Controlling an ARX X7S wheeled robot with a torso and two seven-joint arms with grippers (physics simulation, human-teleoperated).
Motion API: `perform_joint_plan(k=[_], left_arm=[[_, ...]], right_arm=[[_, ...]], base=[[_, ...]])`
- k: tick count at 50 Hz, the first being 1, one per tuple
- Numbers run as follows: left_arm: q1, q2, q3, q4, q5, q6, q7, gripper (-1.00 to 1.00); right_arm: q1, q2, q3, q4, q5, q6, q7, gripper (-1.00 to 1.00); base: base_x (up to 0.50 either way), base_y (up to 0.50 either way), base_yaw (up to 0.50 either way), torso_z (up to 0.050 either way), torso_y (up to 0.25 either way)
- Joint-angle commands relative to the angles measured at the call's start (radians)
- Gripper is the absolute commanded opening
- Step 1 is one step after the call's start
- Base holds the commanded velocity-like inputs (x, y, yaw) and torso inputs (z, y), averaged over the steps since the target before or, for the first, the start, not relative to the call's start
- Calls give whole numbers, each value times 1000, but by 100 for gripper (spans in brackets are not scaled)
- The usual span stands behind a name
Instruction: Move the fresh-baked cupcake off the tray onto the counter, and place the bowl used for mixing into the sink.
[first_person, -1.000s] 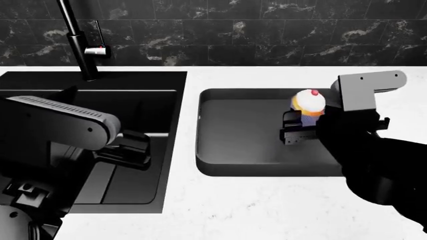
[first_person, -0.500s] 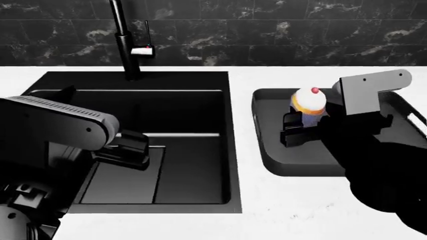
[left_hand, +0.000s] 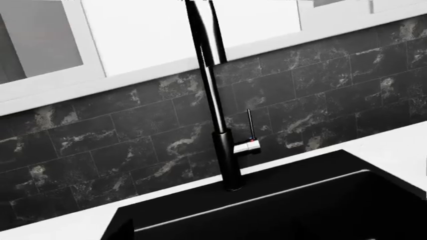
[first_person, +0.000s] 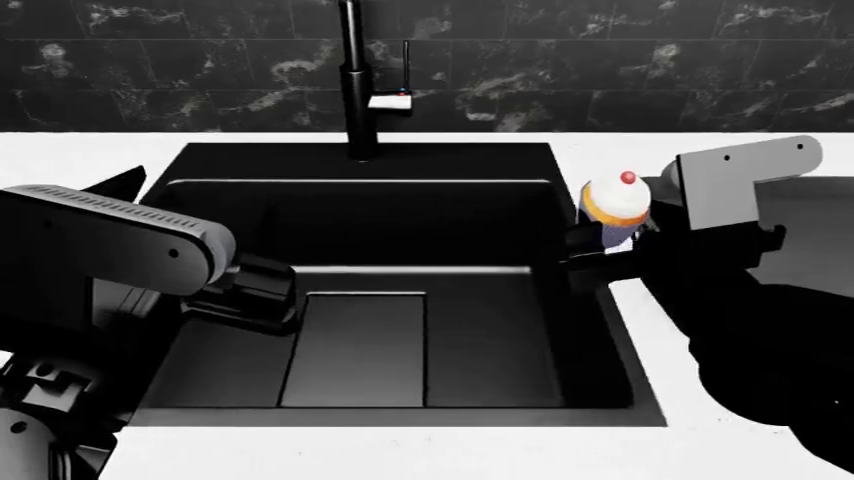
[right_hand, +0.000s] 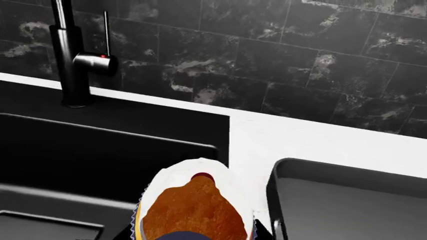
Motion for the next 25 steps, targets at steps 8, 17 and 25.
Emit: perform_joint_plan(k=[8,17,25], left_arm=[[9,-4,4,0,14,11,8,100],[7,-12,4,4,2,15,-3,100],[18,-13,2,7,15,23,6,100]], right_arm=[[4,0,-9,-4,-25,-2,-17,-100],[0,1,-12,-4,-31,-8,-20,-100],[-3,1,-19,-4,-43,-15,-26,-100]], base=[[0,500,0,0,0],[0,500,0,0,0],[0,500,0,0,0]])
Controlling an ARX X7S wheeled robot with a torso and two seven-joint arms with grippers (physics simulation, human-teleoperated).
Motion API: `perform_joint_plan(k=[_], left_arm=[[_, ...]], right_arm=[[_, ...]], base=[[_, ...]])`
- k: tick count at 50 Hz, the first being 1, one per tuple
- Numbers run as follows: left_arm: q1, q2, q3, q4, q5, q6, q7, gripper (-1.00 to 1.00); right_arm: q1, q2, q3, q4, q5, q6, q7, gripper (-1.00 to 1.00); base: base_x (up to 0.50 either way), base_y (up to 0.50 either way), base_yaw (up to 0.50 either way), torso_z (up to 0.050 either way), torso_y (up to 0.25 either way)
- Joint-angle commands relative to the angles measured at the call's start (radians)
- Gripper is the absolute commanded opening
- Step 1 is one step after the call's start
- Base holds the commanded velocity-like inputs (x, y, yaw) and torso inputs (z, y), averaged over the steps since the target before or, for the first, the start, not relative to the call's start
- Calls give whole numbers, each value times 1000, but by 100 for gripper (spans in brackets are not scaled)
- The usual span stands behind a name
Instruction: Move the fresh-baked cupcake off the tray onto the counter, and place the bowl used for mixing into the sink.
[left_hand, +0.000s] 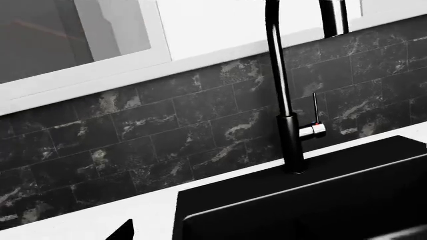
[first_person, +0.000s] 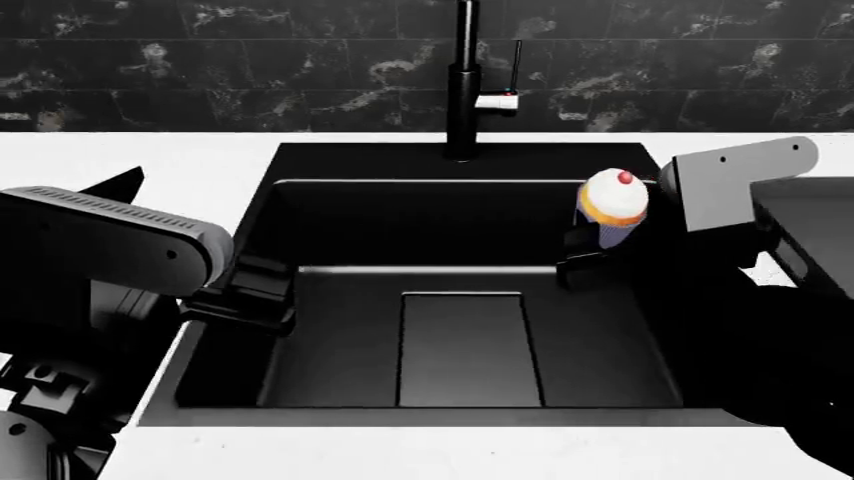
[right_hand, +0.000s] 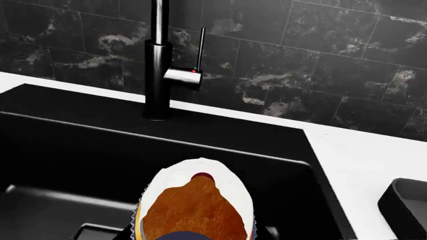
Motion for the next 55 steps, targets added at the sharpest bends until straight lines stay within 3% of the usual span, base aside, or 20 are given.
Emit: perform_joint_plan(k=[1,55], left_arm=[[6,-7,-2,4,0,9,-1,100],[9,-27,7,9,7,35,-3,100]], right_arm=[[-1,1,-5,-2,-26,-3,-15,-100],[3,7,-19,-12,-36,-15,-22,-100]], base=[[0,500,0,0,0],[0,500,0,0,0]])
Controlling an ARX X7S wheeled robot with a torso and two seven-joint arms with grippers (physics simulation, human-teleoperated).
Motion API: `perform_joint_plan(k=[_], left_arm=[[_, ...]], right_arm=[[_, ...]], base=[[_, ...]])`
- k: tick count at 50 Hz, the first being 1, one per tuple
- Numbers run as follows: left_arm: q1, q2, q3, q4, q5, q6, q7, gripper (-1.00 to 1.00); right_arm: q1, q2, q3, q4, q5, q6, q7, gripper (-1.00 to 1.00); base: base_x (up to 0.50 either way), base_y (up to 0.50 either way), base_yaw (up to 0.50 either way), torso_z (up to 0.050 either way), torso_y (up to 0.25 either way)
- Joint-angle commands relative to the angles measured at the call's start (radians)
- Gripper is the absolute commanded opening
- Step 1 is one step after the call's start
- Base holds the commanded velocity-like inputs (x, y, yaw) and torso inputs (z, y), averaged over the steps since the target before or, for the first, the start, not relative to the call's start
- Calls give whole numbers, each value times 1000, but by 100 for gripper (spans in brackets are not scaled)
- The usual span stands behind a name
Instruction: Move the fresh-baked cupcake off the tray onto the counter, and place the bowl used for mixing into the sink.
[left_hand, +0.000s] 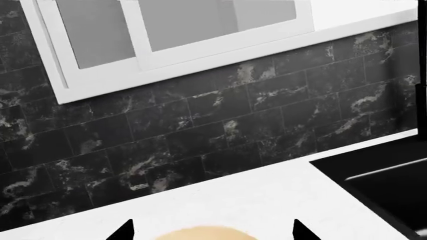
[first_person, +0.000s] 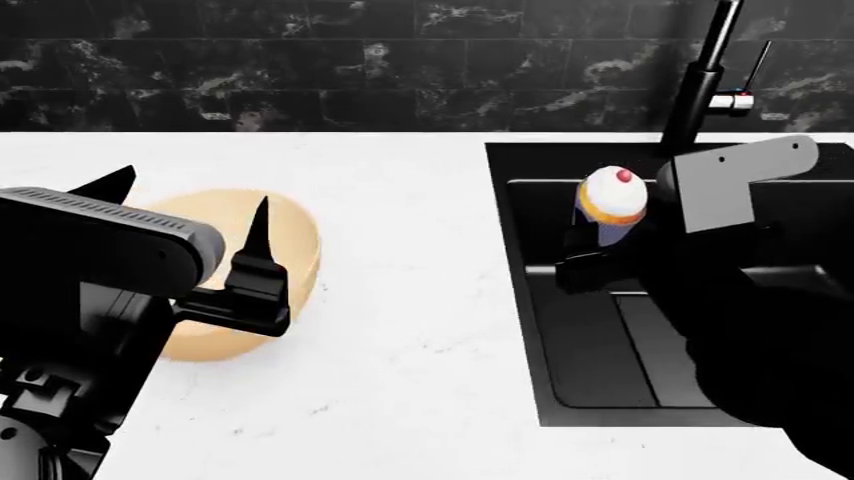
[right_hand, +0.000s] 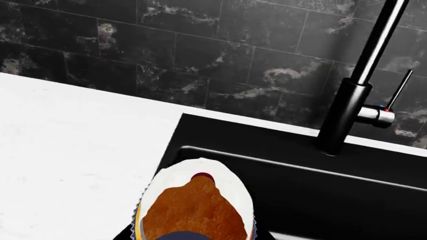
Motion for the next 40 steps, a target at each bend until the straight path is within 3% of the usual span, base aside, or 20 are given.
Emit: perform_joint_plan(k=[1,14,40], left_arm=[[5,-4,1,1,8,6,5,100],[13,-11,-3,7,6,16,2,100],[12,-23,-2,7,2,30,1,100]], right_arm=[[2,-2,-4,-1,-20,2,-11,-100],[7,-4,-7,-7,-15,4,-8,-100],[49,-118,-105,34,-52,12,-34,-100]], base=[[-1,500,0,0,0],[-1,386,0,0,0],[0,4,0,0,0]])
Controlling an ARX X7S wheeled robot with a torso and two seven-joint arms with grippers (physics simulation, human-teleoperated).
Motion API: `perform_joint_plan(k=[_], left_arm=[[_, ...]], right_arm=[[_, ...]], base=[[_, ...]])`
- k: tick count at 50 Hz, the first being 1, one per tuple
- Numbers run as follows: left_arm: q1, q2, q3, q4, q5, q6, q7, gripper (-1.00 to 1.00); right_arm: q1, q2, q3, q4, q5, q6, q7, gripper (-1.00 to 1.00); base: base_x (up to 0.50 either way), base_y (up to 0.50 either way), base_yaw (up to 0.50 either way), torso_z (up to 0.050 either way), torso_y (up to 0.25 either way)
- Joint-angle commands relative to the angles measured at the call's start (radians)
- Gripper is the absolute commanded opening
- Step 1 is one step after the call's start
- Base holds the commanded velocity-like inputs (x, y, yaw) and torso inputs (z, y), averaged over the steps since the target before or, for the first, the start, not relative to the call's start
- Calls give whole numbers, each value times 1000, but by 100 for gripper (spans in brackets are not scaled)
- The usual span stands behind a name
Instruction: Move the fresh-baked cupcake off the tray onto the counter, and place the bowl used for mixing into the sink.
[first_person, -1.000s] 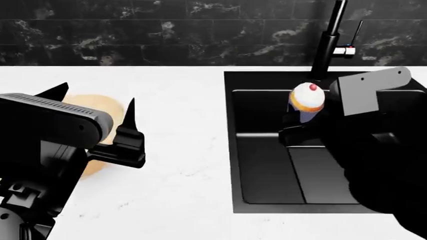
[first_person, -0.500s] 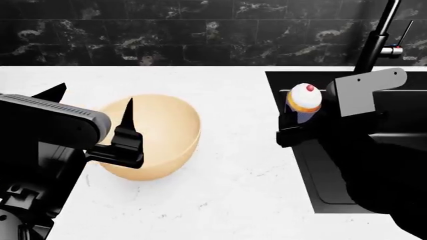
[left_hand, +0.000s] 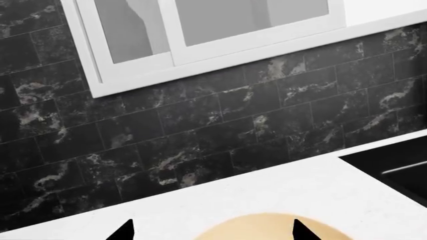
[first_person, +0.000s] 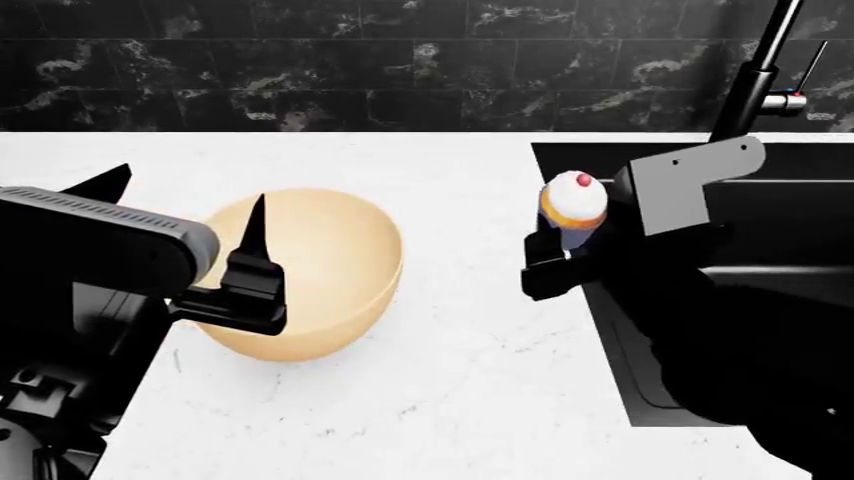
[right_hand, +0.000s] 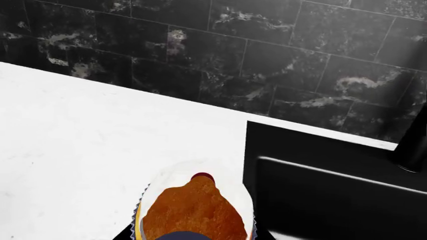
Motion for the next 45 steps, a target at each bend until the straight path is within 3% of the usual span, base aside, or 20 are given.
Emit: perform_joint_plan(k=[1,20,45], left_arm=[[10,-9,-6,5,-2,10,-2,100],[2,-14,1,6,-14,16,-18,100],[45,-19,-6,11,31,38,14,100]], right_arm=[[20,-56,-54,31,-53,4,-29,-100],[-10,-129,-179,108,-171,-41,-96,-100],[-19,-144,-216,170,-236,-75,-102,-100]], base=[[0,0,0,0,0],[0,0,0,0,0],[0,0,0,0,0]])
